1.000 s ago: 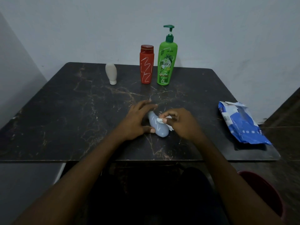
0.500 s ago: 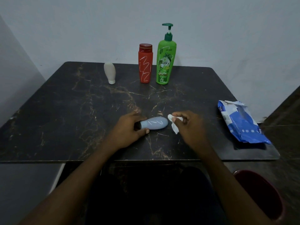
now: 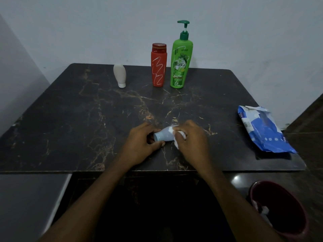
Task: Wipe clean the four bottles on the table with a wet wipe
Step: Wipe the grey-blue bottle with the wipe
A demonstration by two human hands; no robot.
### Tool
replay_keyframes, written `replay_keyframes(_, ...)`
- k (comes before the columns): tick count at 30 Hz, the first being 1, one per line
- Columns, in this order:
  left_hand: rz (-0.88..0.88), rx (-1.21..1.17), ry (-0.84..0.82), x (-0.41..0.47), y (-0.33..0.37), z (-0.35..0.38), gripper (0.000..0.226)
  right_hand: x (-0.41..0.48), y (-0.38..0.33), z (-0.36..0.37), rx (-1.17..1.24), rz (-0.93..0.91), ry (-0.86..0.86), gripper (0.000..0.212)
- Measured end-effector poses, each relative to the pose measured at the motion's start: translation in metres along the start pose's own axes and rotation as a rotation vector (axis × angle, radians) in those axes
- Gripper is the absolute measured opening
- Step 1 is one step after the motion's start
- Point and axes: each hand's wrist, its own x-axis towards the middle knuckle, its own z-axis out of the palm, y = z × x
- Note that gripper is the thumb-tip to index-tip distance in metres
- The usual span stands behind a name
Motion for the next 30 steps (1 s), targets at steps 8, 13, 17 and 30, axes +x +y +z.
replay_keyframes(8,0.010,0.001,0.007,0.001,-0.002,0.003,0.035,-0.009,-0.020,0.005,0.070,-0.003,-0.014,0.017)
replay_keyframes(13,0.009,-0.030,-0.008,0.000,-0.001,0.002,0.035,-0.013,0.000,-0.006,-0.002,0.055,0.016,0.011)
replay_keyframes(17,0.000,-0.051,-0.015,0.000,-0.001,0.001,0.034,-0.003,0.009,-0.009,-0.065,0.112,0.083,0.015)
replay_keyframes(30,-0.073,-0.110,-0.056,0.001,-0.002,0.000,0.052,-0.007,0.007,-0.015,0.033,0.147,0.168,0.011)
